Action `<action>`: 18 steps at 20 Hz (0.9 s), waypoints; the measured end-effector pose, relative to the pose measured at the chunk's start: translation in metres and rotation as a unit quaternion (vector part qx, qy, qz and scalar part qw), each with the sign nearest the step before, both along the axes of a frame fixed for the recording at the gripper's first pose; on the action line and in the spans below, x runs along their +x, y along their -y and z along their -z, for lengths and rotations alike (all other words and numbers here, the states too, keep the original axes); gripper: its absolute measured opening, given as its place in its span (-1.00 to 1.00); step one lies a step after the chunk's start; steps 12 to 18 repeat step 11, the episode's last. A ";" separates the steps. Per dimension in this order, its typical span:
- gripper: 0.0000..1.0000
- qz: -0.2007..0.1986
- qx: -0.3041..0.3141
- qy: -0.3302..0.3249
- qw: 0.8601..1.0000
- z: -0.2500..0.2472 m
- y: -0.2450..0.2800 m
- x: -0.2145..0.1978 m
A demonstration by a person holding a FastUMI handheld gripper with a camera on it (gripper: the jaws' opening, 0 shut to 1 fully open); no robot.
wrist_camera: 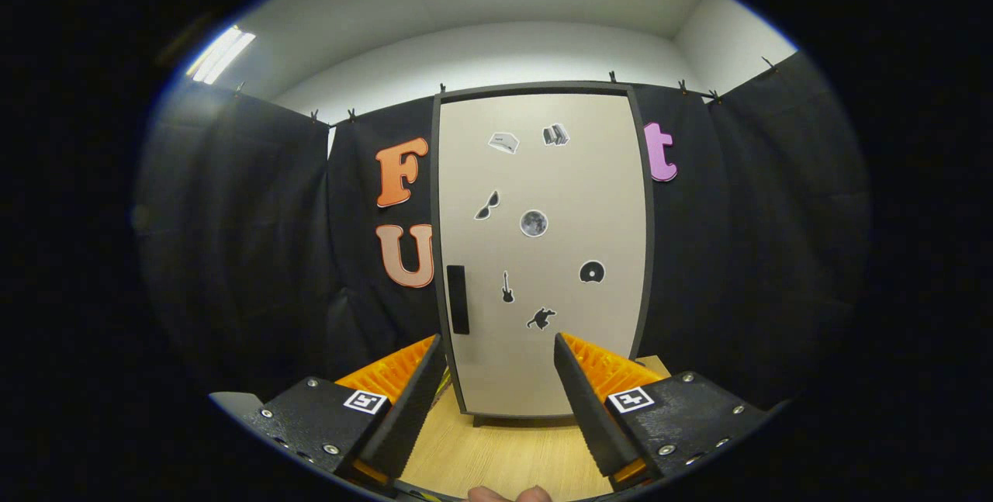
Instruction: Open the shoe cabinet door, grab the shoes and put them into the shoe cabinet, then close the shoe cabinet door.
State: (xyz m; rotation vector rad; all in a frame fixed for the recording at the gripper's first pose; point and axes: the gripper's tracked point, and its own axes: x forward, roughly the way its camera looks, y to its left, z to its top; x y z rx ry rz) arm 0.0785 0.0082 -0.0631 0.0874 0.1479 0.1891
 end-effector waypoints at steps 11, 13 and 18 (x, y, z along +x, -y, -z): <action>0.76 0.018 0.026 0.013 0.999 -0.009 0.075 -0.049; 0.76 0.018 0.026 0.013 0.999 -0.009 0.075 -0.049; 0.76 0.018 0.026 0.013 0.999 -0.009 0.075 -0.049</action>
